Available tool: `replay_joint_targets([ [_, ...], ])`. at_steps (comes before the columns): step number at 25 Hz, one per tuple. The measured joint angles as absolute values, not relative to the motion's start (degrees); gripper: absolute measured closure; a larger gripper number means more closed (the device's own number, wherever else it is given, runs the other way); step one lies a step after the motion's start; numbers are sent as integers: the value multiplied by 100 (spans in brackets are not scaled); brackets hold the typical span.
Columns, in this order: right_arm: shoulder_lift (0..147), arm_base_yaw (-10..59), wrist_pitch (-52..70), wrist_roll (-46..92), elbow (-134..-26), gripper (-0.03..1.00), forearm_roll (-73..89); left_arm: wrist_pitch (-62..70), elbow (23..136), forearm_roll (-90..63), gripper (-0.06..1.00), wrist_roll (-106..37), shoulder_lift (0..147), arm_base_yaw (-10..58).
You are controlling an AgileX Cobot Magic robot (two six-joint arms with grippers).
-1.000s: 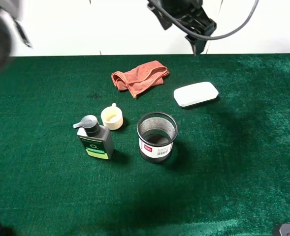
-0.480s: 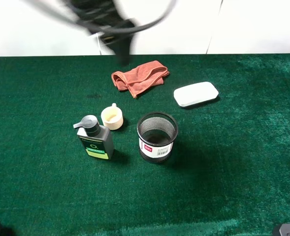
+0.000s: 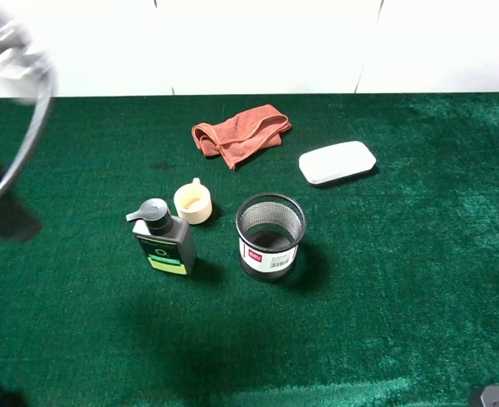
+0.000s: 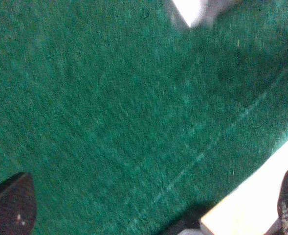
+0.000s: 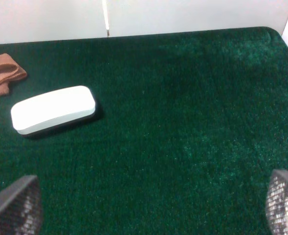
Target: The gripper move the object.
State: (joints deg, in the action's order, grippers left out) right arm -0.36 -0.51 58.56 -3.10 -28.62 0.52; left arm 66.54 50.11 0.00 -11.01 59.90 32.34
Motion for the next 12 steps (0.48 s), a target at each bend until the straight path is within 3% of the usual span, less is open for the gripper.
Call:
replay_joint_targets([
  [12, -36, -51, 5856, -310, -2862, 27, 52, 6646, 3212, -850, -5, -1094, 3476, 3215],
])
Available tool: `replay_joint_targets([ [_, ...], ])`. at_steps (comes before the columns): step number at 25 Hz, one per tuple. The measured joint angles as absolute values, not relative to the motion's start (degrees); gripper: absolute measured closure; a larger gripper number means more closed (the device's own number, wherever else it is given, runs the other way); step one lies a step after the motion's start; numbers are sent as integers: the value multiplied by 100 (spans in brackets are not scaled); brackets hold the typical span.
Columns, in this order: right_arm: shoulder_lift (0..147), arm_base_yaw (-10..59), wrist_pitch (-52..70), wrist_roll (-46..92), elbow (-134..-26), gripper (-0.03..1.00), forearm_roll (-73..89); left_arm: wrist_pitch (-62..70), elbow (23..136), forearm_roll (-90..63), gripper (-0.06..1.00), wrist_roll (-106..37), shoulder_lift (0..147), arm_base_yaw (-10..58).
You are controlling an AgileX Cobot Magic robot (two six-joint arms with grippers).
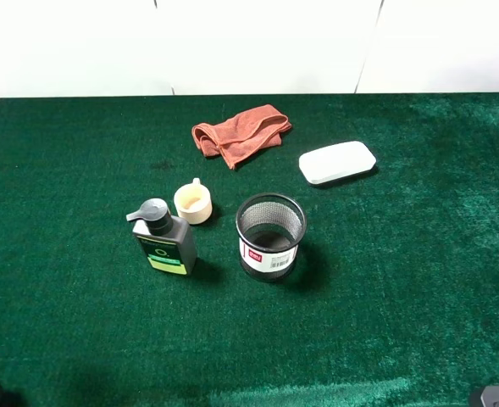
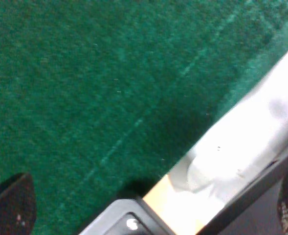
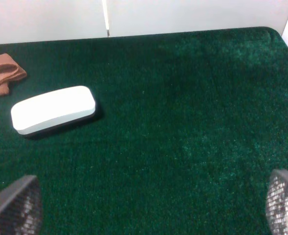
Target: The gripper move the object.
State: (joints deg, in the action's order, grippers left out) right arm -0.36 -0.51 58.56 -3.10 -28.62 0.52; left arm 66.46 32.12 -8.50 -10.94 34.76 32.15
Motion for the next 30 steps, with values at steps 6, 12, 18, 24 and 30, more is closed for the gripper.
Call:
replay_joint_targets([
  [6, -36, -51, 5856, -310, -2862, 27, 52, 6204, 2941, -943, -5, -1094, 3000, 3215],
  [12, -36, -51, 5856, -310, -2862, 27, 52, 6113, 2895, -943, -5, -1094, 2926, 3215],
  [18, -36, -51, 5856, -310, -2862, 27, 52, 6112, 2889, -950, -5, -1094, 2123, 2781],
  [24, -36, -51, 5856, -310, -2862, 27, 52, 6118, 2889, -950, -5, -1094, 1051, 1825],
  [30, -36, -51, 5856, -310, -2862, 27, 52, 6123, 2889, -950, -5, -1094, 314, 1238],
])
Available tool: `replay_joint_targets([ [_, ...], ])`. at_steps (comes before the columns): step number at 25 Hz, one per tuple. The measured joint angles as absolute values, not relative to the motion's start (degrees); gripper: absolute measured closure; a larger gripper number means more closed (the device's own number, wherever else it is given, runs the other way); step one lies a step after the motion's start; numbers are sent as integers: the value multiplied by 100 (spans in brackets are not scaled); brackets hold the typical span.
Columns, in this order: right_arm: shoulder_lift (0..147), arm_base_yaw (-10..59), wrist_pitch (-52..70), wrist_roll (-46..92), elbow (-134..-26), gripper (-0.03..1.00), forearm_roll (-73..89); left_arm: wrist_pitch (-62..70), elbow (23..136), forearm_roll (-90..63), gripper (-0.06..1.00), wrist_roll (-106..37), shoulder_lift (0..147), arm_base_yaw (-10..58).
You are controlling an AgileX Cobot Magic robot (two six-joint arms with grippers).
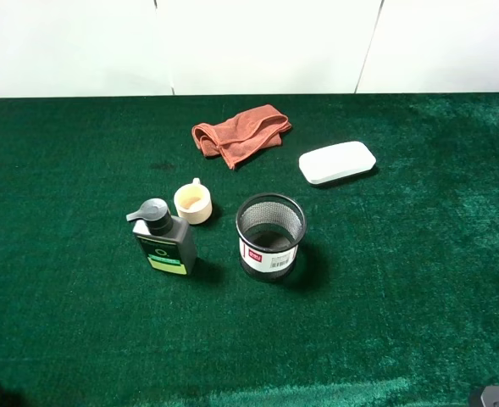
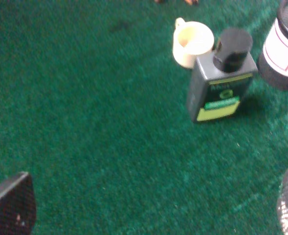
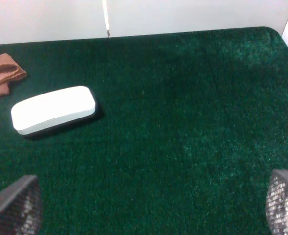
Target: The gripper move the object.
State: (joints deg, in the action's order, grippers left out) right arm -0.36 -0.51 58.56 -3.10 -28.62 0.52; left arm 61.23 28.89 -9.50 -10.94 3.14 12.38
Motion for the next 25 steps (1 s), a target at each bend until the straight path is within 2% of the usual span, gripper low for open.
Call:
replay_joint_targets([
  [8, -36, -51, 5856, -310, -2862, 27, 52, 6130, 2889, -950, -5, -1094, -40, 764],
  [25, -36, -51, 5856, -310, -2862, 27, 52, 6130, 2889, -938, -5, -1094, -42, 749],
])
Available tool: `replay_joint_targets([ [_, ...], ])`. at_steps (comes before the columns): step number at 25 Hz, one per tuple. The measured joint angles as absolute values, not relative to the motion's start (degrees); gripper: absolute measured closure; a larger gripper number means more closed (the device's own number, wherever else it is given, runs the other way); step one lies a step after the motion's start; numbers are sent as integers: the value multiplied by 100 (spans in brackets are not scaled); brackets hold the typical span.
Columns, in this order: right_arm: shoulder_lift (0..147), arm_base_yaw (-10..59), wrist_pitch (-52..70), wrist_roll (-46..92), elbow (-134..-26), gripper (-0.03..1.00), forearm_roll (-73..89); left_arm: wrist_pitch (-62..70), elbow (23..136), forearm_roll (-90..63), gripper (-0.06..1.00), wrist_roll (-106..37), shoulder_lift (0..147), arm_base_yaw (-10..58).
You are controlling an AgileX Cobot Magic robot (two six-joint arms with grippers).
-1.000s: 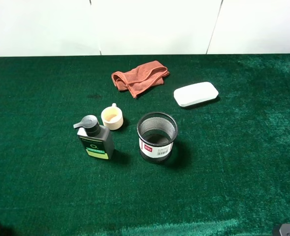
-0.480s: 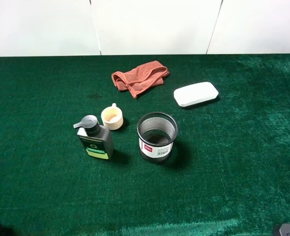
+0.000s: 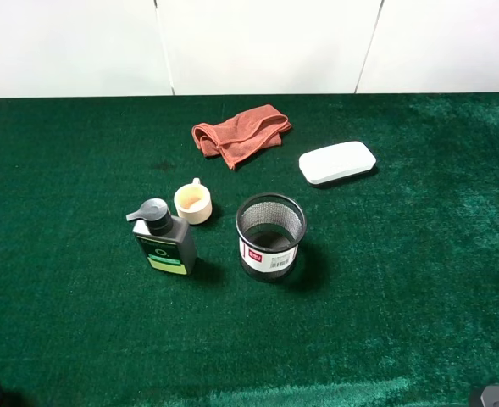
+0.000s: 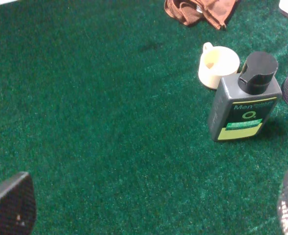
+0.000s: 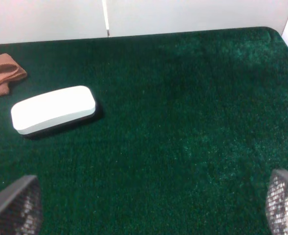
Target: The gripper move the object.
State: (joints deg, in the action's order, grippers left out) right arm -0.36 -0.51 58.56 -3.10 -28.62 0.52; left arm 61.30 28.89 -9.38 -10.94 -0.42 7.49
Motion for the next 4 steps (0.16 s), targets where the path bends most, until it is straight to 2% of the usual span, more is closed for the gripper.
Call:
replay_joint_targets([
  [4, -36, -51, 5856, -310, -2862, 27, 52, 6130, 2889, -938, -5, -1094, -42, 749],
])
